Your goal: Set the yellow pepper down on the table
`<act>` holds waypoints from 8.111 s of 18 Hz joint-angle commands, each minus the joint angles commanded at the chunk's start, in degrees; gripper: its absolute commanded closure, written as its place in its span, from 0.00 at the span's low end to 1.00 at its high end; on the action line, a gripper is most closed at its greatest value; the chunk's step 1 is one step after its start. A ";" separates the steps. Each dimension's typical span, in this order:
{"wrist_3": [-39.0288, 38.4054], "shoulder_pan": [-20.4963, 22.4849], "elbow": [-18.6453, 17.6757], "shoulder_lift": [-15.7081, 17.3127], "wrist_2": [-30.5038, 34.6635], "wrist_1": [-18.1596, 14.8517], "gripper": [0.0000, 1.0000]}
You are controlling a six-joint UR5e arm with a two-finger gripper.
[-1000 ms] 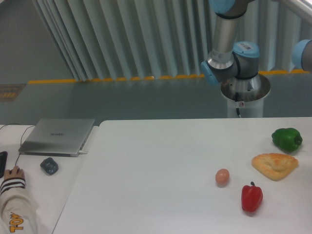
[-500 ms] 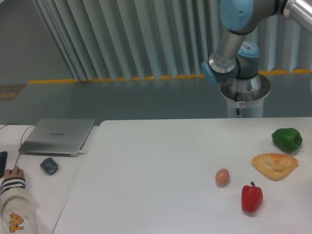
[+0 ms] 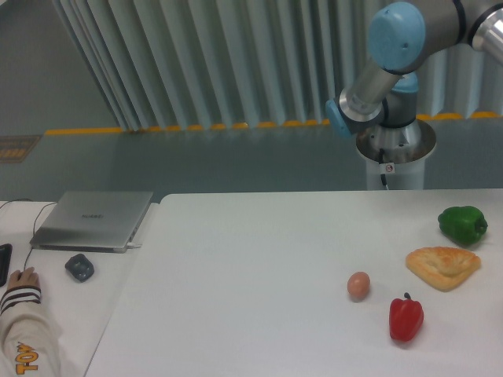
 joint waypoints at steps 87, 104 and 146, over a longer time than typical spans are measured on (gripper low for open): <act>-13.89 -14.93 -33.22 35.85 -3.69 -13.97 0.42; -12.93 -26.11 -34.19 26.01 9.23 -13.70 0.42; 65.26 3.24 -19.96 26.72 -0.70 -32.15 0.00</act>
